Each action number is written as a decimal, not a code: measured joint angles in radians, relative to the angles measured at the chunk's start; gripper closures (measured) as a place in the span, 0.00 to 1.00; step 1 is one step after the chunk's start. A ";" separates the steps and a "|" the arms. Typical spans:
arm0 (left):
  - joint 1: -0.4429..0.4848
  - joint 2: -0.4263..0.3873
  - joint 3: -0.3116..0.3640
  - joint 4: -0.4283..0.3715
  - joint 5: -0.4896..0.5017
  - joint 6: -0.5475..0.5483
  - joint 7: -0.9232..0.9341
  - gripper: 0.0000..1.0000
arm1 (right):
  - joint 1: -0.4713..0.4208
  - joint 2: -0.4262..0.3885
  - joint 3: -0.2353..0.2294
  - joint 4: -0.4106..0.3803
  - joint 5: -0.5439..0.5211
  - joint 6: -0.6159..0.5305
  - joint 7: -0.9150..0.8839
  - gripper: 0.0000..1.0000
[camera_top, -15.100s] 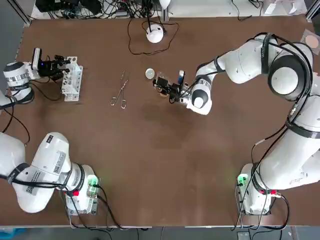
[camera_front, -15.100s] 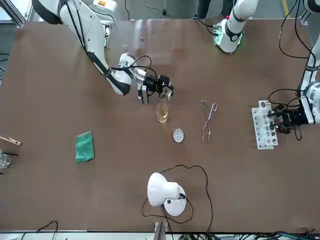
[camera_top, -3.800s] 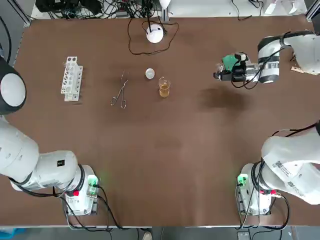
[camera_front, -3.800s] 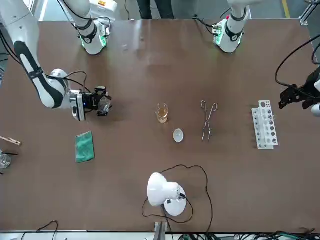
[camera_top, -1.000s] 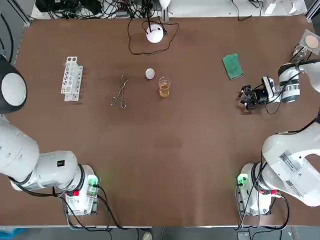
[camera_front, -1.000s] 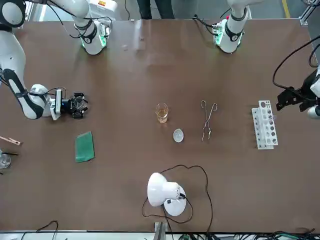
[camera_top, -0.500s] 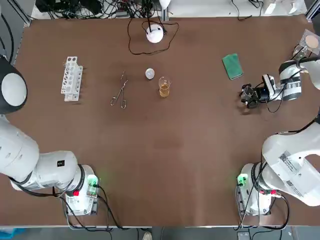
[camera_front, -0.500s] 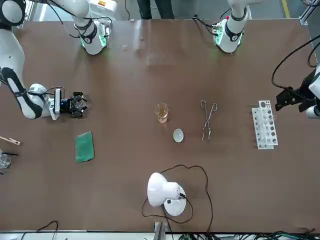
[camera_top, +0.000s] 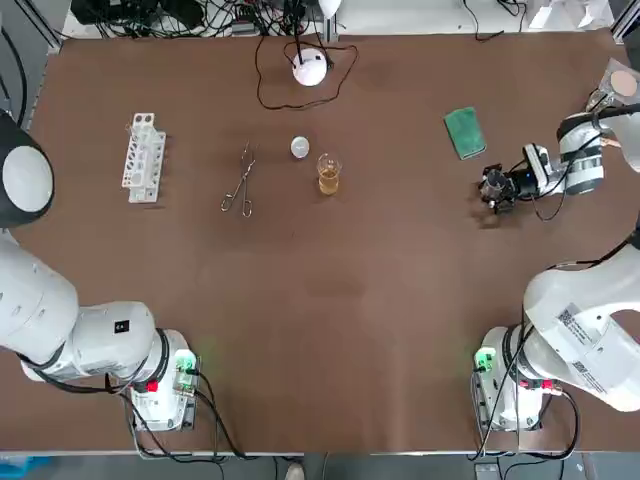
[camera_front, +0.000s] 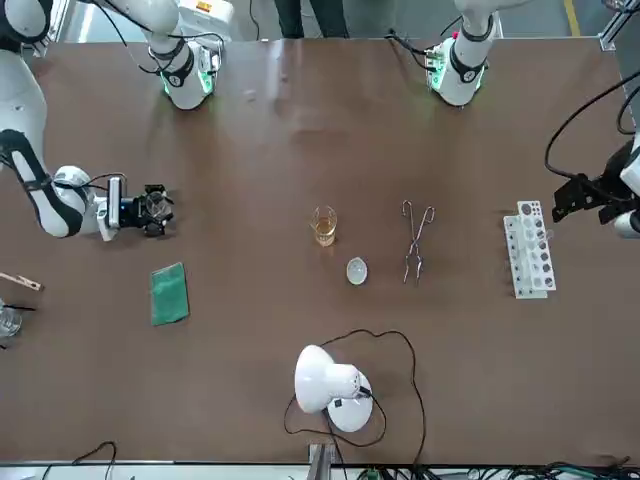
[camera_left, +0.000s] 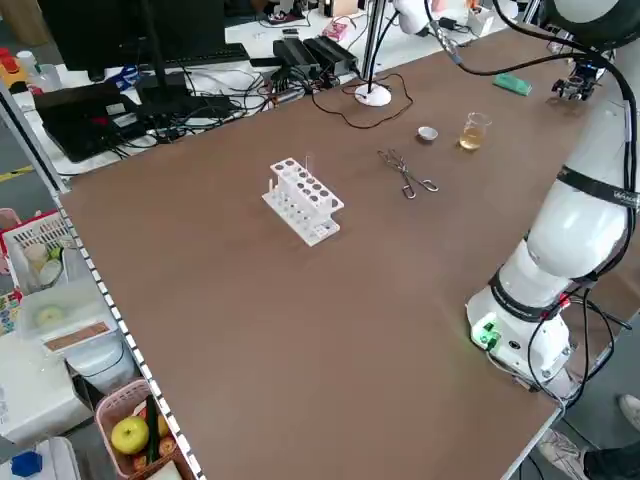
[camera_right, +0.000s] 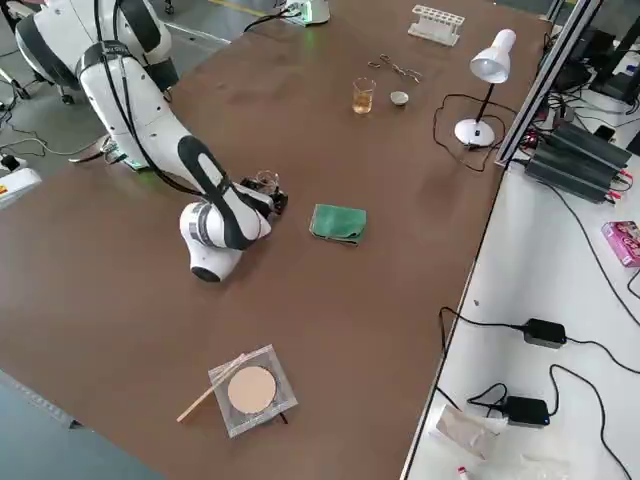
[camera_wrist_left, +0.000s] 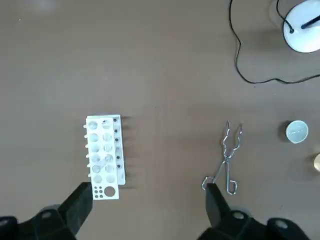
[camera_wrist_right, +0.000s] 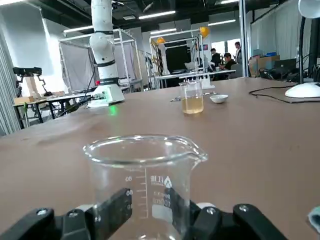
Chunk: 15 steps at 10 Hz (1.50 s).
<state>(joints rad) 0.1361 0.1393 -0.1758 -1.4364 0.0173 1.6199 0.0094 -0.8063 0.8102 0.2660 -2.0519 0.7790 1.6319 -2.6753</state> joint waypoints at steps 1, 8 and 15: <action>0.000 0.000 0.000 0.000 0.000 0.000 0.000 0.00 | 0.003 0.000 0.000 -0.011 0.000 0.018 -0.001 0.61; 0.001 0.000 0.000 0.000 0.000 0.000 0.000 0.00 | 0.006 0.000 0.000 -0.035 0.000 0.051 -0.027 0.61; 0.004 0.000 0.005 0.001 0.000 0.000 0.000 0.00 | 0.017 0.005 0.000 -0.036 0.000 0.063 -0.030 0.60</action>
<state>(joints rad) 0.1401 0.1393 -0.1709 -1.4358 0.0174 1.6199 0.0094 -0.7891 0.8154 0.2658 -2.0879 0.7787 1.6953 -2.7050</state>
